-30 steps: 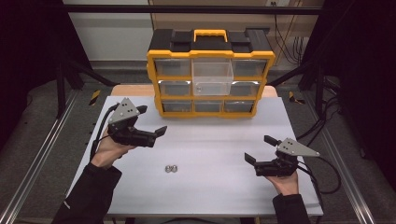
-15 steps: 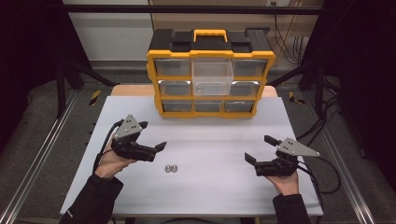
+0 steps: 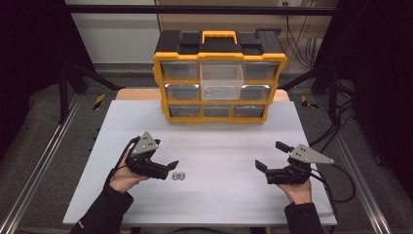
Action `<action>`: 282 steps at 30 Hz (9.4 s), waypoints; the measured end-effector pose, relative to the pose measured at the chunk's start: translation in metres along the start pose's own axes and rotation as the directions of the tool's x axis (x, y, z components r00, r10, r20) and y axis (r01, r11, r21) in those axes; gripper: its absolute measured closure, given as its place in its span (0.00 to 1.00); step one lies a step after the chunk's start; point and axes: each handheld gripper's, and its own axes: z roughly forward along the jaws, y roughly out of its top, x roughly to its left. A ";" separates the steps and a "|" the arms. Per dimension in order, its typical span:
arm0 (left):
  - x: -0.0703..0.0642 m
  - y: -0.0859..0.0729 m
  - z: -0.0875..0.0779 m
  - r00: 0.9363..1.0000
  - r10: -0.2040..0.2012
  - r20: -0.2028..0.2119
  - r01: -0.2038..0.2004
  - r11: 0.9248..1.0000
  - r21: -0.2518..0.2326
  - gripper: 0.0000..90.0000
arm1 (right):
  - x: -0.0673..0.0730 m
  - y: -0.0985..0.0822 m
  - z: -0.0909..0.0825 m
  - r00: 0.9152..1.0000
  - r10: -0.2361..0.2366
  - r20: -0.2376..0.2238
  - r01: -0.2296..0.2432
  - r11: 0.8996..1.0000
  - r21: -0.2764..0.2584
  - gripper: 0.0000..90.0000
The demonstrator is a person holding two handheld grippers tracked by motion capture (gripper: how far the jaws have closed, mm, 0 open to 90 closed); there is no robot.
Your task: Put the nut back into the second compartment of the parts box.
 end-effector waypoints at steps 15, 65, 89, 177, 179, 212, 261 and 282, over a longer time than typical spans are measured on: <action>-0.003 -0.022 0.019 0.999 -0.016 0.028 0.013 0.996 0.084 0.06 | 0.000 0.000 -0.001 1.000 -0.002 -0.004 0.002 1.000 -0.002 0.00; -0.008 -0.055 0.062 0.991 -0.044 0.126 0.003 0.951 0.310 0.66 | 0.000 0.000 -0.001 1.000 -0.004 -0.008 0.004 1.000 -0.002 0.00; -0.017 -0.051 0.062 0.995 -0.005 0.099 -0.030 0.939 0.342 0.77 | 0.000 0.000 -0.001 1.000 -0.002 -0.009 0.002 1.000 -0.004 0.00; 0.005 0.107 -0.005 0.997 0.044 0.059 -0.046 0.999 0.026 0.77 | 0.001 -0.001 0.003 1.000 0.007 -0.001 -0.007 1.000 0.011 0.00; 0.005 0.112 -0.006 0.997 0.050 0.058 -0.051 0.998 0.022 0.77 | 0.001 -0.001 0.003 1.000 0.006 -0.002 -0.006 1.000 0.011 0.00; 0.001 0.185 -0.007 0.994 0.105 0.027 -0.105 0.994 -0.005 0.77 | 0.000 0.000 0.001 1.000 0.004 -0.003 -0.004 1.000 -0.001 0.00; 0.014 0.262 0.023 0.992 0.117 -0.056 -0.118 0.993 -0.029 0.77 | 0.000 0.001 -0.001 1.000 0.015 -0.012 -0.015 1.000 -0.012 0.00; 0.030 0.263 0.059 0.995 0.082 -0.055 -0.082 0.997 0.002 0.77 | 0.000 0.000 -0.001 1.000 0.009 -0.013 -0.009 1.000 -0.009 0.00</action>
